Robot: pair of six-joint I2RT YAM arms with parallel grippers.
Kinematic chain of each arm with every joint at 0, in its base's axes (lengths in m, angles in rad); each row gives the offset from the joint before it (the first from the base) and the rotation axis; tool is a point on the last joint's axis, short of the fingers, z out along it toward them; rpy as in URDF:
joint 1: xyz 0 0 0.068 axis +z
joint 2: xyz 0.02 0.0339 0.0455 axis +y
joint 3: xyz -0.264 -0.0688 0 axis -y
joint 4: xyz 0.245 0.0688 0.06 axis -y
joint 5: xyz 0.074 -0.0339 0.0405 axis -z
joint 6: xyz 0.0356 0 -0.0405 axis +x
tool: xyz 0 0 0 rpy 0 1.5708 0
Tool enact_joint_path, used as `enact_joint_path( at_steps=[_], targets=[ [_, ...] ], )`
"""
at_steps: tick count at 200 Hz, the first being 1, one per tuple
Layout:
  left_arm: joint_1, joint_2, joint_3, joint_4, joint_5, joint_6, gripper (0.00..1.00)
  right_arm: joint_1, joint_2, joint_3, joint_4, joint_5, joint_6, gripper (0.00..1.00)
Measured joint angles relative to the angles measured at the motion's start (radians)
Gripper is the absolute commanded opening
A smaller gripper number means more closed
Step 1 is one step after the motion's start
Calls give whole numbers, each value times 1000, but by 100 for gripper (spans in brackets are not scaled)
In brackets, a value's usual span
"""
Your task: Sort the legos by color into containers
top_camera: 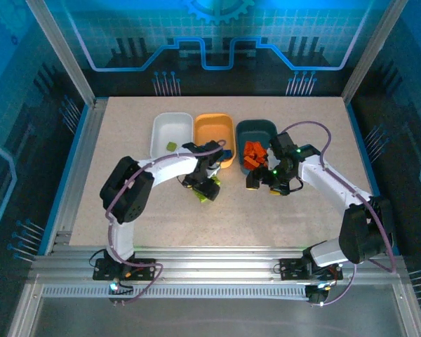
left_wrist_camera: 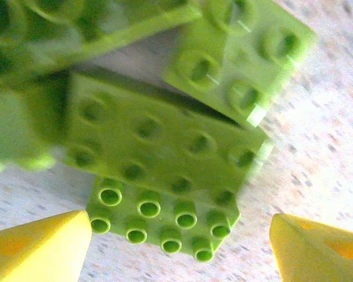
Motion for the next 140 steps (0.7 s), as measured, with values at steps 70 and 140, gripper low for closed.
enact_joint_path(
  at_steps=[70,140],
  targets=[
    [-127,-147,-109,-50,-19,-166,93,0,0,-13,15,-14,0,86],
    [-125,-156,-154,-2,-53,-124,94,10,-4,-35,30,-25,8,86]
  ],
)
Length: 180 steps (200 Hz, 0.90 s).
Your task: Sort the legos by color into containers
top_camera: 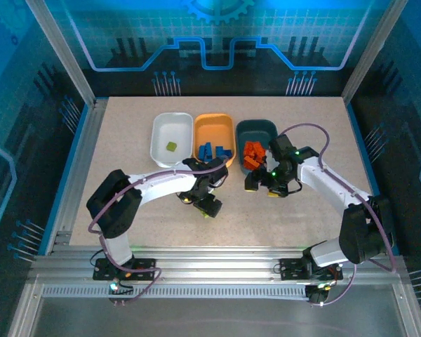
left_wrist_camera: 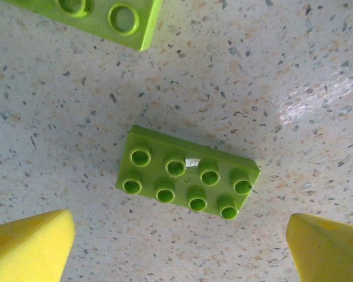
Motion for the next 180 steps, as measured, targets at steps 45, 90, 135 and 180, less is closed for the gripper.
enact_joint_path(
  at_steps=[45,90,135,180],
  targets=[
    [0,29,-8,62,-21,64,93,12,-50,-36,0,3,24,86],
    [0,95,-7,106,-30,105,88,20,-78,-49,-5,9,43,86],
    [0,97,-5,110,-20,126,78,24,-95,-59,-8,25,50,86],
    [-6,104,2,104,-15,126,82,24,-95,-63,-8,27,50,86]
  ],
)
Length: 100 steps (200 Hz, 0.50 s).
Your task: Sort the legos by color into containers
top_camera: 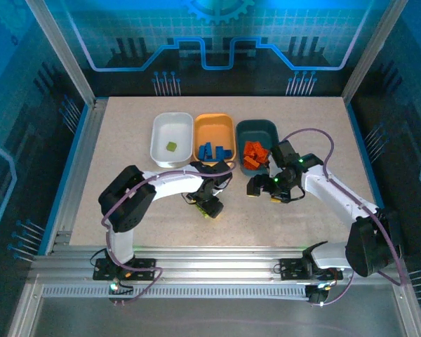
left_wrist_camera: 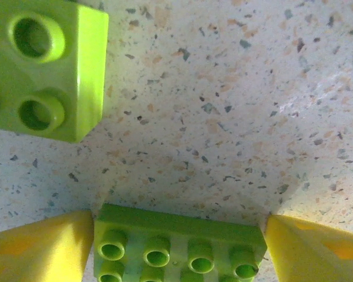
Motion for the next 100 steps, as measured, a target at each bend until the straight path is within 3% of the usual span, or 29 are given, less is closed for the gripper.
enact_joint_path(
  at_steps=[100],
  targets=[
    [-2,0,1,-8,-7,0,82,0,0,-17,8,0,-1,86]
  ],
)
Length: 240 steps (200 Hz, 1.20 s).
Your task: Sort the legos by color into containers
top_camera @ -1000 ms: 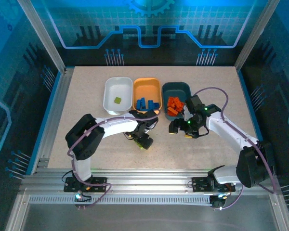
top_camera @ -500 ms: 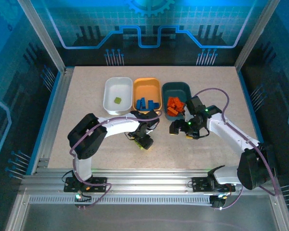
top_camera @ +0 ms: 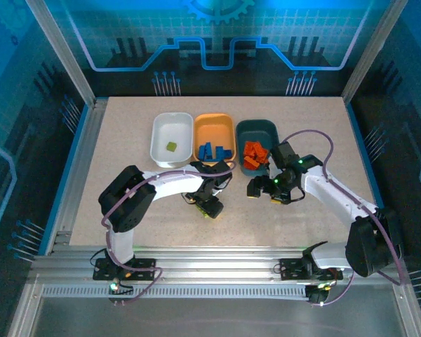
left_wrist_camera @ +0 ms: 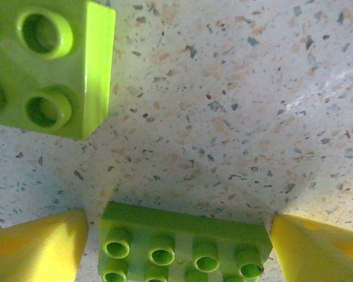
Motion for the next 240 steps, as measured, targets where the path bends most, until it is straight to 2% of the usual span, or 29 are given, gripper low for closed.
enact_joint_path(
  at_steps=[61,105,167,206,240],
  targets=[
    [-2,1,5,-4,15,0,68,0,0,0,0,0,0,86],
    [17,1,12,-22,26,-3,67,0,2,0,0,0,0,86],
    [128,-26,85,-150,9,-32,67,2,18,4,8,0,0,86],
    [185,-92,213,-213,-4,-37,67,13,29,6,15,0,1,86],
    [296,-89,365,-241,-18,-22,67,39,52,26,14,3,0,86]
  ],
)
